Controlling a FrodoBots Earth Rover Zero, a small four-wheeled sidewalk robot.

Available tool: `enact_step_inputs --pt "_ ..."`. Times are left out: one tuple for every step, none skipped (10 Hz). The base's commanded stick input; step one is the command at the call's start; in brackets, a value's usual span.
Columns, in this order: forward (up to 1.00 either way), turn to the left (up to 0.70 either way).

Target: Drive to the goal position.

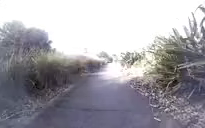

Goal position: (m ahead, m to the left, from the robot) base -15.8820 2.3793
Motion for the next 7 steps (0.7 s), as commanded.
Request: enact_step_inputs --pt "0.45 0.0" --pt "0.45 0.0" --pt "0.45 0.0" --pt "0.45 0.0" --pt "0.45 0.0" --pt "0.45 0.0" --pt "0.45 -0.27"
